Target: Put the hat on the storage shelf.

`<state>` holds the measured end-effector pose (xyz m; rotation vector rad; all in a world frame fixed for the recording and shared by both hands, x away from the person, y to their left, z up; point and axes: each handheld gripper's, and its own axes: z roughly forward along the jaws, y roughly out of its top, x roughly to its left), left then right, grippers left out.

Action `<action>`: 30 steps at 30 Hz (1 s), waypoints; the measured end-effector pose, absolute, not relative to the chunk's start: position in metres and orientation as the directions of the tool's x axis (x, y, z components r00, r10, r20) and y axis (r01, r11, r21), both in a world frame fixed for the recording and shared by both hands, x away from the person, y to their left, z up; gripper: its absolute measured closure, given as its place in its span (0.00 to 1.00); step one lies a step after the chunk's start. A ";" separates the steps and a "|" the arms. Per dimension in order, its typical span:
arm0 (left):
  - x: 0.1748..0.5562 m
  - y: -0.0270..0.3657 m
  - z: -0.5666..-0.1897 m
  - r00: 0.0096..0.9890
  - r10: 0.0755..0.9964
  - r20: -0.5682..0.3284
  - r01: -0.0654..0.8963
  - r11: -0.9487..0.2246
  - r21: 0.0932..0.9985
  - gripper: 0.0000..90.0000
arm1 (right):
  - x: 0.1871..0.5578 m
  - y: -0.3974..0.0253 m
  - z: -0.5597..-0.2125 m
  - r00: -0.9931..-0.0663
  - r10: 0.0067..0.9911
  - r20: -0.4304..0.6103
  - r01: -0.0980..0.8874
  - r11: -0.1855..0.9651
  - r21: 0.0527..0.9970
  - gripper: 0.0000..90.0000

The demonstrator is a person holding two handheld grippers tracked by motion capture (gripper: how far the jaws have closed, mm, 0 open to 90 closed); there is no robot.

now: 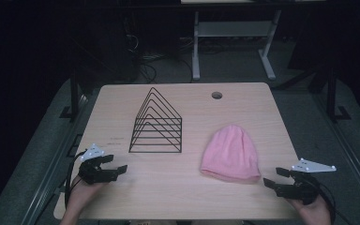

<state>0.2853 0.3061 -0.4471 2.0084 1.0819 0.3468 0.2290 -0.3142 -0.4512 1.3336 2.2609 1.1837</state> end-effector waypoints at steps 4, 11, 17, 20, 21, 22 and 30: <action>0.285 0.307 -0.448 0.592 0.795 -0.130 0.575 -0.304 0.760 0.24 | 0.229 -0.313 -0.449 -0.543 0.826 0.151 0.604 0.259 0.754 0.30; 0.281 0.310 -0.447 0.589 0.800 -0.116 0.571 -0.309 0.761 0.24 | 0.232 -0.308 -0.446 -0.551 0.817 0.167 0.610 0.258 0.749 0.27; 0.280 0.311 -0.445 0.584 0.804 -0.110 0.570 -0.309 0.762 0.24 | 0.250 -0.304 -0.431 -0.571 0.801 0.181 0.616 0.272 0.739 0.22; 0.280 0.309 -0.445 0.591 0.801 -0.100 0.565 -0.322 0.760 0.24 | 0.260 -0.304 -0.424 -0.582 0.792 0.185 0.607 0.271 0.747 0.21; 0.280 0.309 -0.445 0.595 0.797 -0.099 0.563 -0.326 0.759 0.24 | 0.262 -0.303 -0.422 -0.580 0.791 0.193 0.614 0.269 0.742 0.21; 0.280 0.310 -0.445 0.596 0.797 -0.099 0.563 -0.327 0.759 0.24 | 0.265 -0.303 -0.421 -0.587 0.788 0.185 0.607 0.277 0.745 0.21; 0.285 0.317 -0.449 0.582 0.805 -0.116 0.576 -0.307 0.757 0.24 | 0.287 -0.297 -0.415 -0.595 0.781 0.187 0.625 0.304 0.719 0.22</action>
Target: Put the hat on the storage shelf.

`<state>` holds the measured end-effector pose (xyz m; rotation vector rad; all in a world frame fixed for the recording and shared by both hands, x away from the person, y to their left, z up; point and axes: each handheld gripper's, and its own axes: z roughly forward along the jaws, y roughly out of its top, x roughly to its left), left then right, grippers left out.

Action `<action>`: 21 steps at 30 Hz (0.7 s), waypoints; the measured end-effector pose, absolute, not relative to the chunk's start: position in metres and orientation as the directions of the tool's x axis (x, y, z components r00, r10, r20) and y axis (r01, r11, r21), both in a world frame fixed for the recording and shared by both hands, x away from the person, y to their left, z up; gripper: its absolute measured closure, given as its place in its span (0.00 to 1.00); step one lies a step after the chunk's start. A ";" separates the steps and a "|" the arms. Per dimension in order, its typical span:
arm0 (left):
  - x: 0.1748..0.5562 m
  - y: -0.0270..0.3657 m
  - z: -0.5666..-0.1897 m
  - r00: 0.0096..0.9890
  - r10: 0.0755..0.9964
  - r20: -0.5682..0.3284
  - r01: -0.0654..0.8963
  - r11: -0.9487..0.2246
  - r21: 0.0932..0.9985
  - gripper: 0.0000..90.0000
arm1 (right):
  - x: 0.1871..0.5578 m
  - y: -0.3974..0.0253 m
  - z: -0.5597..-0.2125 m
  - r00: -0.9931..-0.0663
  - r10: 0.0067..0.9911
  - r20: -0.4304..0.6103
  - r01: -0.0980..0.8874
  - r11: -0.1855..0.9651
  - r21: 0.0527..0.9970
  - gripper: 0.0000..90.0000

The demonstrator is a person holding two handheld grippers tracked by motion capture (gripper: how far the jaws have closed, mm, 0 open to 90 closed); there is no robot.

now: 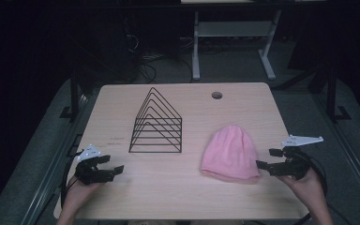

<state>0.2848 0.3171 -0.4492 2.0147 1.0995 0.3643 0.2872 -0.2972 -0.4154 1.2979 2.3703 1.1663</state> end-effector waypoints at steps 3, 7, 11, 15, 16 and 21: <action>0.285 0.317 -0.449 0.582 0.804 -0.119 0.575 -0.304 0.759 0.23 | 0.295 -0.294 -0.414 -0.603 0.774 0.194 0.632 0.316 0.708 0.22; 0.284 0.318 -0.451 0.579 0.806 -0.123 0.582 -0.303 0.755 0.23 | 0.304 -0.291 -0.411 -0.611 0.767 0.197 0.636 0.327 0.699 0.22; 0.283 0.319 -0.452 0.586 0.803 -0.106 0.583 -0.327 0.744 0.24 | 0.312 -0.289 -0.410 -0.614 0.762 0.209 0.645 0.331 0.689 0.23; 0.280 0.318 -0.451 0.580 0.809 -0.099 0.580 -0.324 0.748 0.24 | 0.323 -0.288 -0.408 -0.625 0.747 0.225 0.648 0.336 0.683 0.24; 0.280 0.318 -0.450 0.579 0.809 -0.096 0.582 -0.328 0.744 0.23 | 0.326 -0.288 -0.407 -0.625 0.747 0.227 0.652 0.341 0.677 0.24; 0.277 0.317 -0.449 0.575 0.813 -0.091 0.579 -0.326 0.748 0.24 | 0.341 -0.285 -0.403 -0.627 0.741 0.238 0.664 0.349 0.661 0.24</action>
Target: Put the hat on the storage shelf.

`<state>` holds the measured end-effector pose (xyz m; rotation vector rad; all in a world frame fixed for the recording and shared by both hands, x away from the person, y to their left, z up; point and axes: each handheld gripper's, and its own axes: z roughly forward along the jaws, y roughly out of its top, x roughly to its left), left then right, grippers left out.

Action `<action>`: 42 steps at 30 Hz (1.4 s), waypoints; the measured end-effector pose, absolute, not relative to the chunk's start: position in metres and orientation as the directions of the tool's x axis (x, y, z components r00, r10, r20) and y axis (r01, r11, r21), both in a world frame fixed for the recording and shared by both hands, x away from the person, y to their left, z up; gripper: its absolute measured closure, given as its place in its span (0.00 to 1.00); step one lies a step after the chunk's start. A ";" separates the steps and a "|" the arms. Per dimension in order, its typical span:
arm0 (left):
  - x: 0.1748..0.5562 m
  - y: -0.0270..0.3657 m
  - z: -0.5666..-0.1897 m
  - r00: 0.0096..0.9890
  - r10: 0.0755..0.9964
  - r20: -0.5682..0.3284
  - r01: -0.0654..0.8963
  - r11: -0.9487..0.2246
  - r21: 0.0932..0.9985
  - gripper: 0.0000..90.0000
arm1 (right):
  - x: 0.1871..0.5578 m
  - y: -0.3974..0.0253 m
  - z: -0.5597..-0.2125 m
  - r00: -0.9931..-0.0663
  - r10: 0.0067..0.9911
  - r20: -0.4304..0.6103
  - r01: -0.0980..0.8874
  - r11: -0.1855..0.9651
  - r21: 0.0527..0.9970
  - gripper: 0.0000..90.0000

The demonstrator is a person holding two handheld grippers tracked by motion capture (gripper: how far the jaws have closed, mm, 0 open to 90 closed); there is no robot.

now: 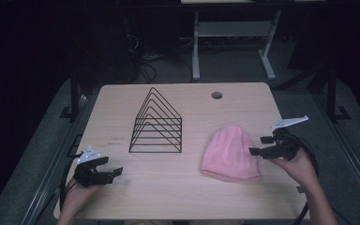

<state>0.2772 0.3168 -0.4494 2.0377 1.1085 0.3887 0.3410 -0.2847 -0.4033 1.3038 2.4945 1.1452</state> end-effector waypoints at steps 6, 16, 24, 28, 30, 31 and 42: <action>0.273 0.316 -0.448 0.578 0.811 -0.088 0.574 -0.327 0.751 0.23 | 0.357 -0.282 -0.404 -0.621 0.748 0.236 0.664 0.341 0.666 0.24; 0.275 0.313 -0.449 0.590 0.803 -0.085 0.572 -0.342 0.746 0.24 | 0.397 -0.276 -0.410 -0.607 0.752 0.257 0.696 0.348 0.628 0.24; 0.276 0.313 -0.449 0.589 0.802 -0.099 0.571 -0.326 0.753 0.23 | 0.421 -0.269 -0.415 -0.595 0.756 0.273 0.724 0.357 0.590 0.26; 0.278 0.314 -0.449 0.585 0.804 -0.108 0.576 -0.318 0.753 0.23 | 0.431 -0.264 -0.422 -0.588 0.750 0.303 0.742 0.350 0.572 0.26; 0.279 0.314 -0.450 0.583 0.805 -0.111 0.575 -0.313 0.756 0.24 | 0.436 -0.262 -0.426 -0.585 0.750 0.308 0.746 0.349 0.567 0.27; 0.279 0.315 -0.450 0.583 0.804 -0.112 0.575 -0.312 0.756 0.23 | 0.438 -0.261 -0.427 -0.582 0.751 0.312 0.752 0.351 0.558 0.27; 0.283 0.316 -0.451 0.583 0.803 -0.119 0.579 -0.308 0.755 0.23 | 0.450 -0.264 -0.450 -0.542 0.746 0.388 0.800 0.314 0.512 0.41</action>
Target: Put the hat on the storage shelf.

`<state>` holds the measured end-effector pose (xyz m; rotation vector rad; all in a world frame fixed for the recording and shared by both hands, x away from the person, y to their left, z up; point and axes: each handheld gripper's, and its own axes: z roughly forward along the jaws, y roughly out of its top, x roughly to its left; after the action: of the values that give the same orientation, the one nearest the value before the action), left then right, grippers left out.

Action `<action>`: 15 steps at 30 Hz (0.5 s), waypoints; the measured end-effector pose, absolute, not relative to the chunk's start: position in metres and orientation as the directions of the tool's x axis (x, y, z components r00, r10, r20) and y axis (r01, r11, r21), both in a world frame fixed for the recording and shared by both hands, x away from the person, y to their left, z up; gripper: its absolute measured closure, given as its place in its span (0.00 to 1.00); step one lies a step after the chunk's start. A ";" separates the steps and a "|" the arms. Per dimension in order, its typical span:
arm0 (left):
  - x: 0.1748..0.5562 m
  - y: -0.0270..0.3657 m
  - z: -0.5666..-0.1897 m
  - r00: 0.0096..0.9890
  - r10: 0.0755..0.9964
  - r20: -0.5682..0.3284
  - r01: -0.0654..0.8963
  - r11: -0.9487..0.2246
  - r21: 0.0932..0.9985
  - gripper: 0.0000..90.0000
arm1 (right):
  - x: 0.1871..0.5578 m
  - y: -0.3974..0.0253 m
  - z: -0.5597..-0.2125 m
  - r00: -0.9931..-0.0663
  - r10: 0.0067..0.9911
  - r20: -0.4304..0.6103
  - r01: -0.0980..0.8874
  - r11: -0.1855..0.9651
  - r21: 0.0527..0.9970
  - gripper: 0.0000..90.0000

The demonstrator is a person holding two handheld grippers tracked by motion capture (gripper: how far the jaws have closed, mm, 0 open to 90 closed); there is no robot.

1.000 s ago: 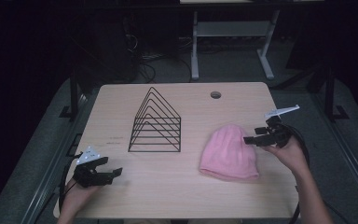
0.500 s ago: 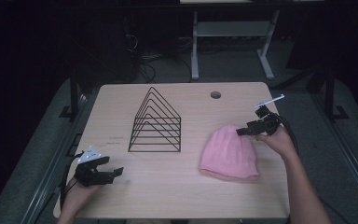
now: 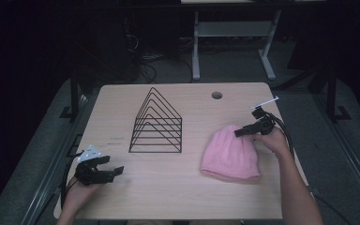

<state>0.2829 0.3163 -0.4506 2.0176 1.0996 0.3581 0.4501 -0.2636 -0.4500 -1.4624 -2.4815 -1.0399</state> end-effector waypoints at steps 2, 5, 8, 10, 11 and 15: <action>0.283 0.316 -0.451 0.585 0.802 -0.121 0.581 -0.309 0.753 0.24 | 0.450 -0.262 -0.453 -0.549 0.743 0.383 0.799 0.331 0.502 0.45; 0.284 0.316 -0.451 0.587 0.800 -0.122 0.580 -0.311 0.753 0.24 | 0.451 -0.260 -0.456 -0.548 0.740 0.389 0.803 0.334 0.494 0.47; 0.284 0.317 -0.451 0.591 0.797 -0.121 0.581 -0.317 0.750 0.23 | 0.452 -0.259 -0.460 -0.548 0.730 0.408 0.805 0.327 0.496 0.51; 0.284 0.316 -0.451 0.590 0.798 -0.126 0.581 -0.311 0.752 0.23 | 0.453 -0.258 -0.461 -0.547 0.725 0.420 0.807 0.323 0.494 0.57; 0.284 0.316 -0.451 0.590 0.798 -0.125 0.580 -0.311 0.752 0.23 | 0.453 -0.258 -0.461 -0.549 0.722 0.421 0.807 0.325 0.493 0.60; 0.284 0.317 -0.451 0.589 0.798 -0.129 0.583 -0.309 0.751 0.23 | 0.453 -0.257 -0.463 -0.561 0.703 0.437 0.803 0.335 0.492 0.73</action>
<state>0.2836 0.3169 -0.4512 2.0202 1.0962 0.3420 0.4532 -0.2574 -0.4629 -1.3903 -2.4445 -1.0326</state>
